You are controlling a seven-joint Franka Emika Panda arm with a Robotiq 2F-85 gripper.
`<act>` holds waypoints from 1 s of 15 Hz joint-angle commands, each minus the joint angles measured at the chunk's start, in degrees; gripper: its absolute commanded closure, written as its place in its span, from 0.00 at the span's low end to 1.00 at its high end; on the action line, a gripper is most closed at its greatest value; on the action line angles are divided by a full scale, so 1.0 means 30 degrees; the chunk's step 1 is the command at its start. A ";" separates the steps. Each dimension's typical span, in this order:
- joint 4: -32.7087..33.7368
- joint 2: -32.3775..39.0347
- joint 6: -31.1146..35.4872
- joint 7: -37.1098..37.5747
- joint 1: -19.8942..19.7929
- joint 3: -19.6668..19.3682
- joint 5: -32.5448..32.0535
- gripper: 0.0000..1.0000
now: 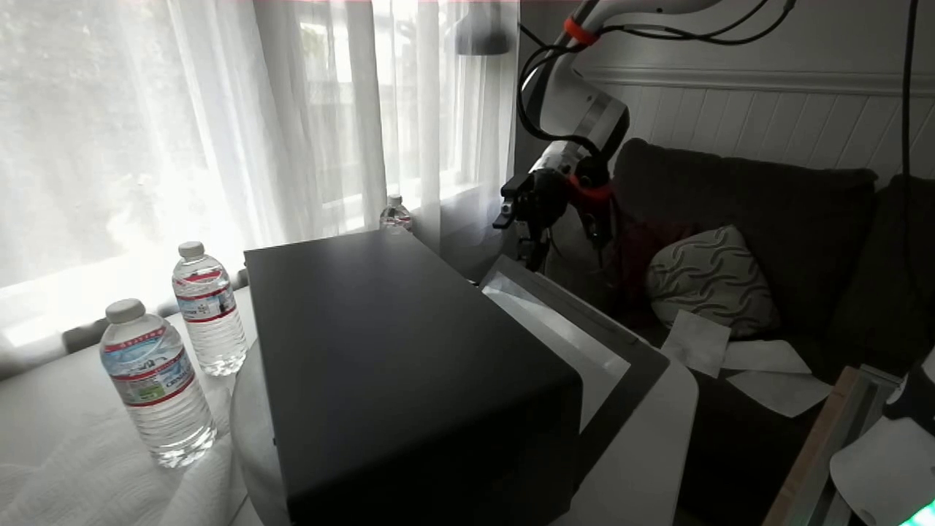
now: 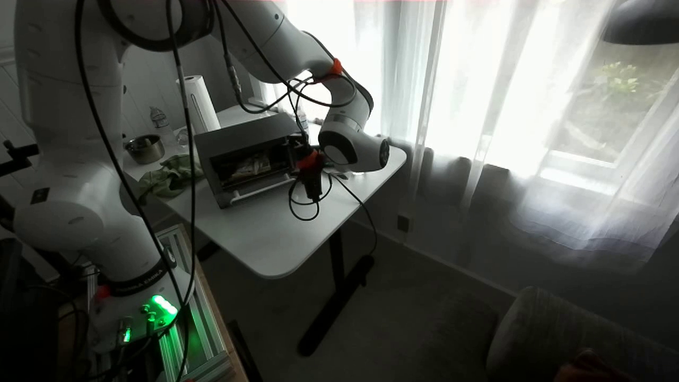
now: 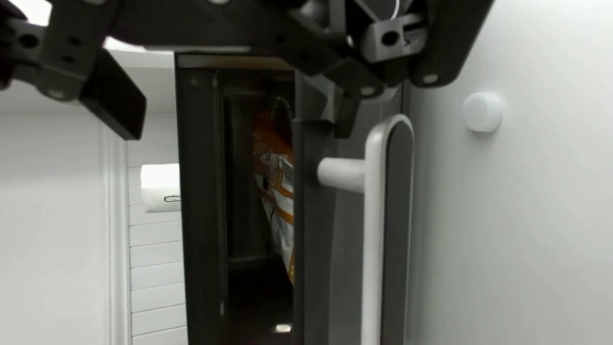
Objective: Close the open oven
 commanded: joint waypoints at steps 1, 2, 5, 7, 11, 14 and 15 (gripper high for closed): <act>-0.0781 -0.0909 -0.0542 -0.0497 0.0396 0.0113 0.0202 0.00; -0.0838 -0.0980 -0.0629 -0.0571 0.0522 0.0159 0.0172 0.00; -0.0788 -0.1116 -0.1045 -0.0819 0.0713 0.0302 0.0234 0.00; -0.0805 -0.1229 -0.1055 -0.1127 0.0828 0.0375 0.0294 0.00; -0.0619 -0.1089 -0.1241 -0.1807 0.0983 0.0608 0.0269 0.00; -0.0527 -0.1231 -0.1276 -0.2094 0.1218 0.0766 0.0144 0.00; -0.0459 -0.1325 -0.1254 -0.2129 0.1323 0.0822 0.0123 0.00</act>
